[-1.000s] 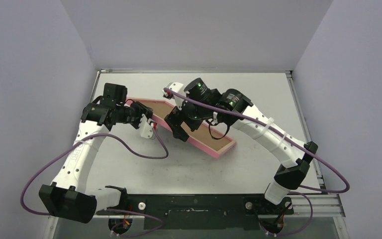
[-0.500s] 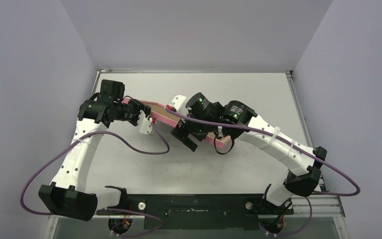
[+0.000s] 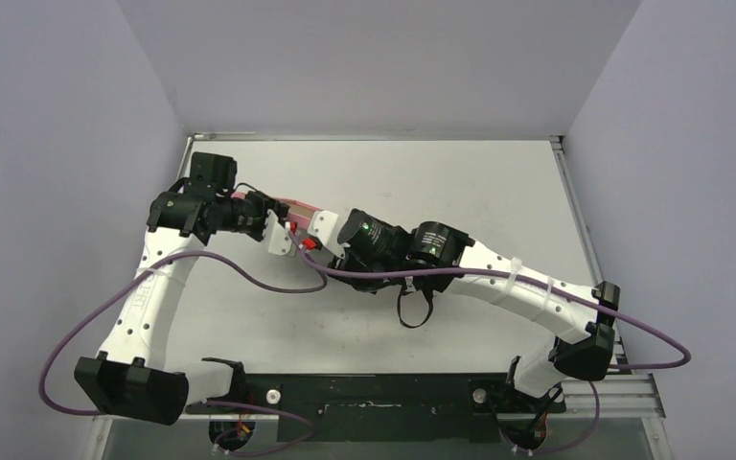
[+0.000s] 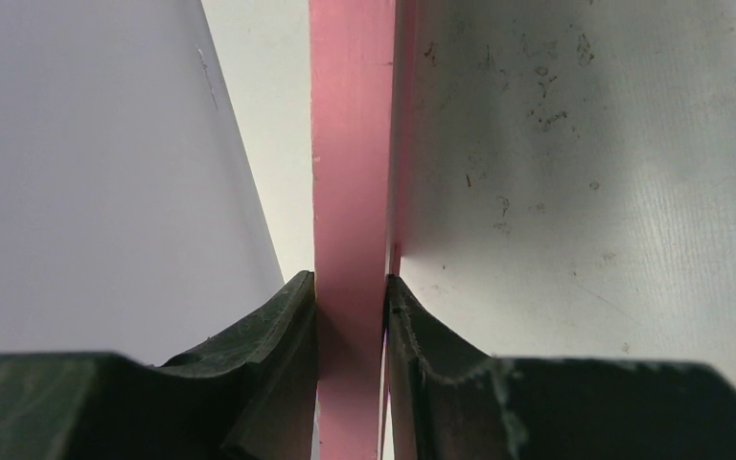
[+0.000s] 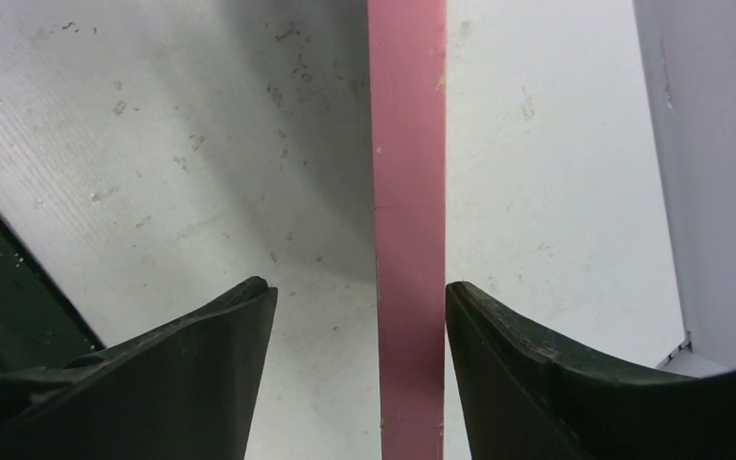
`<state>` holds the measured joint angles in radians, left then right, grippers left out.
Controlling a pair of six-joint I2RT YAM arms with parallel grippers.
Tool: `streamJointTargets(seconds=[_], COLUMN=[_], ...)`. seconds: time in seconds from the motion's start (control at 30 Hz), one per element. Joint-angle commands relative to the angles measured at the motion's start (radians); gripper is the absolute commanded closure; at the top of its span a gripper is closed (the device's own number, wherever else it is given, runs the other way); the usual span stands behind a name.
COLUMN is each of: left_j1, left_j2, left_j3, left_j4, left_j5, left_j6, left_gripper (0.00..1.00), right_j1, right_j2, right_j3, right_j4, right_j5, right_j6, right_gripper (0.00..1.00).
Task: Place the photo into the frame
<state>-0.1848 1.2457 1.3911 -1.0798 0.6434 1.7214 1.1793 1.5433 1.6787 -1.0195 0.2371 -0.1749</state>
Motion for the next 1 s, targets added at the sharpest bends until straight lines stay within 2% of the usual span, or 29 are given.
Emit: streamJointTargets(seconds=[0.0, 0.07, 0.1, 0.27, 0.37, 0.4, 0.43, 0.47, 0.57, 0.67, 0.73, 0.87, 0.97], left_j1=[0.017, 0.022, 0.024, 0.04, 0.046, 0.047, 0.051, 0.06, 0.1, 0.144, 0.191, 0.33, 0.419], left_j2=[-0.026, -0.027, -0.027, -0.044, -0.054, -0.059, -0.066, -0.073, -0.101, -0.111, -0.117, -0.116, -0.075], left_j3=[0.08, 0.079, 0.079, 0.055, 0.048, 0.042, 0.036, 0.027, -0.018, -0.038, -0.051, -0.078, -0.09], left_j4=[0.088, 0.088, 0.088, 0.11, 0.14, 0.186, 0.227, 0.263, 0.416, 0.48, 0.531, 0.734, 0.854], left_j5=[0.117, 0.123, 0.128, 0.149, 0.16, 0.166, 0.174, 0.19, 0.241, 0.282, 0.329, 0.407, 0.426], left_j6=[-0.04, -0.036, -0.036, -0.039, -0.068, -0.104, -0.152, -0.192, -0.341, -0.453, -0.551, -0.881, -1.131], left_gripper=[1.0, 1.0, 1.0, 1.0, 1.0, 0.96, 0.81, 0.6, 0.43, 0.3, 0.26, 0.12, 0.1], right_j1=[0.018, 0.019, 0.019, 0.019, 0.015, 0.012, 0.008, 0.002, -0.021, -0.044, -0.096, -0.194, -0.24], right_j2=[-0.028, -0.014, -0.008, -0.03, -0.03, -0.024, -0.016, -0.007, 0.025, 0.067, 0.098, 0.153, 0.159], right_j3=[0.027, 0.034, 0.032, -0.012, -0.022, -0.006, 0.017, 0.048, 0.157, 0.238, 0.295, 0.369, 0.346], right_j4=[0.067, 0.061, 0.06, 0.103, 0.136, 0.143, 0.143, 0.14, 0.13, 0.114, 0.1, 0.103, 0.153], right_j5=[0.119, 0.126, 0.13, 0.133, 0.146, 0.154, 0.151, 0.142, 0.088, 0.041, -0.011, -0.097, -0.129], right_j6=[-0.078, -0.098, -0.109, -0.152, -0.146, -0.131, -0.117, -0.101, -0.061, -0.018, 0.049, 0.172, 0.265], right_gripper=[0.4, 0.54, 0.57, 0.59, 0.68, 0.72, 0.74, 0.76, 0.82, 0.83, 0.83, 0.83, 0.84])
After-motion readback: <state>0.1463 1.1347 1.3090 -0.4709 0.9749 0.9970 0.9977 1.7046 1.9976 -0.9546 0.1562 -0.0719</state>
